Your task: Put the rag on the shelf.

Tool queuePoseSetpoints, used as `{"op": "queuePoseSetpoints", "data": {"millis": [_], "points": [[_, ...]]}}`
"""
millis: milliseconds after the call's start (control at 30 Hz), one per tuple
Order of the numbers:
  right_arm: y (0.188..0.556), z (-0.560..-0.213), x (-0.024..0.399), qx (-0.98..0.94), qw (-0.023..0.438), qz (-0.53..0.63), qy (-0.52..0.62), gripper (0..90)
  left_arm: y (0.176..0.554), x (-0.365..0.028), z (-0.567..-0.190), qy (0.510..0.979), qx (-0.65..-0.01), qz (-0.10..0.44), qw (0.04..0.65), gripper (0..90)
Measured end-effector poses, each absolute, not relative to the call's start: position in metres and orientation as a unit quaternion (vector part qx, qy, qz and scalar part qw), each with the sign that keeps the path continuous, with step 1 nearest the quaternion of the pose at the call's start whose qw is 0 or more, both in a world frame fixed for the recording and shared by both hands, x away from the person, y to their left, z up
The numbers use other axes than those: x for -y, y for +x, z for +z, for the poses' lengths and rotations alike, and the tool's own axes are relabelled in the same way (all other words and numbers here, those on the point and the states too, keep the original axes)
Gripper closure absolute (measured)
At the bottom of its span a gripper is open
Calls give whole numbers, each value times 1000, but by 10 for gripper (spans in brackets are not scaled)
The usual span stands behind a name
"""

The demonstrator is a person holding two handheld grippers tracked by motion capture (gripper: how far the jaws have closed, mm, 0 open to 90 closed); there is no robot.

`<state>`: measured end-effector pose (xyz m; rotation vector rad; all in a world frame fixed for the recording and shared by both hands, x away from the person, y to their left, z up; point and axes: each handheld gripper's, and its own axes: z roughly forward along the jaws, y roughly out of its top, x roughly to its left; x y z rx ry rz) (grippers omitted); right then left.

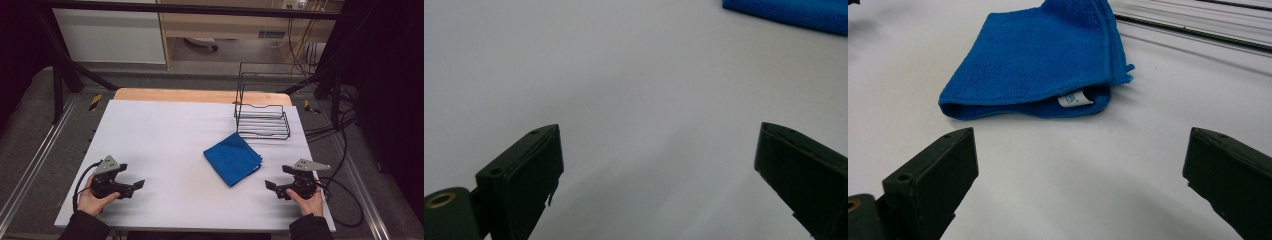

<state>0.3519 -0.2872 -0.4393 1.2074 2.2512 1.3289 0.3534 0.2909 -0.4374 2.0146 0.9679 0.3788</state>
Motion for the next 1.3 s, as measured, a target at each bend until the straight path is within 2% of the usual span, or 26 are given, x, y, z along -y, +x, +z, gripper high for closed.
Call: {"op": "queuePoseSetpoints", "data": {"millis": [567,833,1300], "points": [[352,-436,271,-783,129,446,414,17,354,-293,-440,802,-397,149,420,83],[352,-431,247,-793,136,440,398,23,354,-292,-440,800,-401,152,419,88],[354,-426,198,-813,134,420,380,84,356,-292,-439,800,-404,154,416,91]]}}
